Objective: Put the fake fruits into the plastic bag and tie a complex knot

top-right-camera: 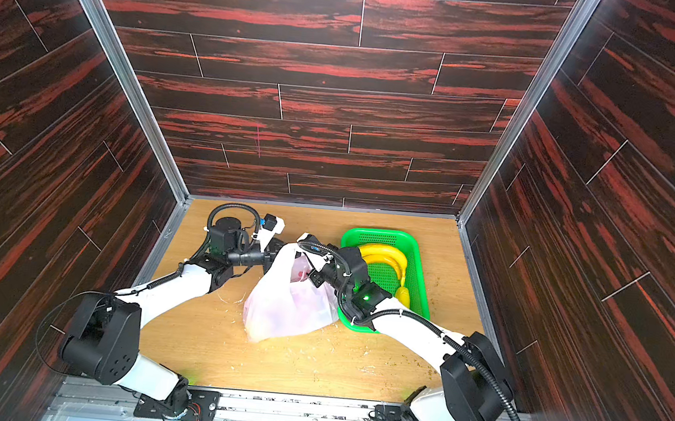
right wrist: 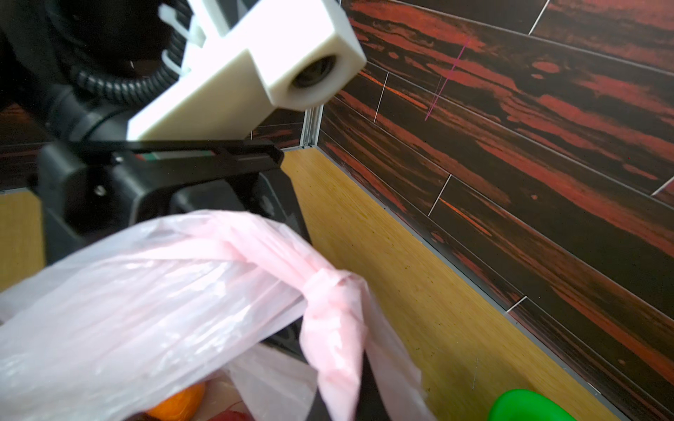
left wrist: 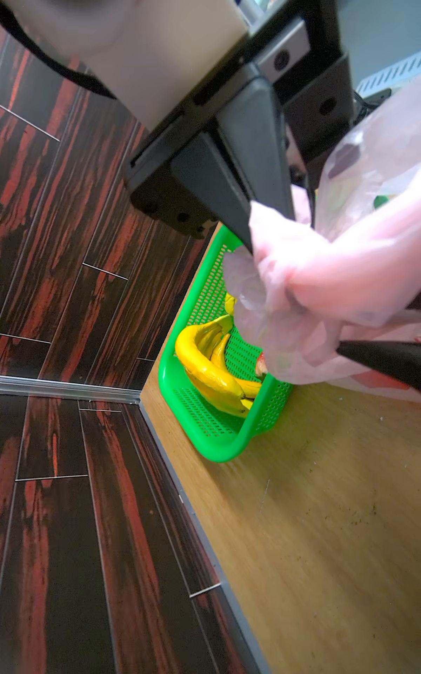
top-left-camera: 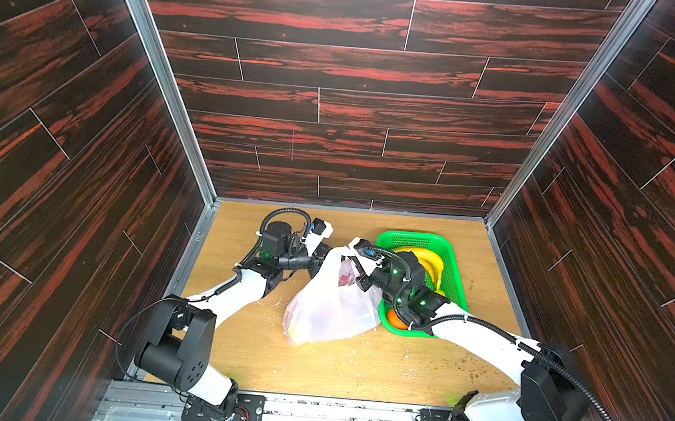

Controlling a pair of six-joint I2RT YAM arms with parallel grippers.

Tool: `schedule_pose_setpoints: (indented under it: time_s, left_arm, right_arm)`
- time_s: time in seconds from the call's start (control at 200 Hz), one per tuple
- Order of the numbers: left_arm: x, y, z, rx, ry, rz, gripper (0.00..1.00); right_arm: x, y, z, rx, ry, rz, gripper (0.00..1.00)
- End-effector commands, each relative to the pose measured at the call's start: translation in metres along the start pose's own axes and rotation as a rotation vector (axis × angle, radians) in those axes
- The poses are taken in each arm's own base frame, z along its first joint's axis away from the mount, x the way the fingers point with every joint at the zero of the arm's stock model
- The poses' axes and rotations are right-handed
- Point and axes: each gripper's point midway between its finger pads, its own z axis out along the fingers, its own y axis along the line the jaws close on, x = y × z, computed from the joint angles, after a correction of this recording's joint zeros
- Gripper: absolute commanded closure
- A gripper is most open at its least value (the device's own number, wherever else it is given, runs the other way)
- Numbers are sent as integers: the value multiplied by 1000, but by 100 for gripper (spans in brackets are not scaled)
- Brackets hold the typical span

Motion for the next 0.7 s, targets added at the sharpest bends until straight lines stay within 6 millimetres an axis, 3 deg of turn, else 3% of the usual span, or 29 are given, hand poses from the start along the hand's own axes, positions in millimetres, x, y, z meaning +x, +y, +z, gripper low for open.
schedule_pose_setpoints:
  time_s: [0.0, 0.416, 0.696]
  left_arm:
    - [-5, -3, 2, 15, -5, 26, 75]
    - [3, 2, 4, 4, 20, 20, 66]
    - [-2, -1, 2, 7, 7, 38, 79]
  right_arm:
    - [-30, -3, -10, 1, -72, 2, 100]
    - [-31, -2, -9, -9, -68, 3, 100]
    - [-27, 0, -5, -18, -51, 5, 100]
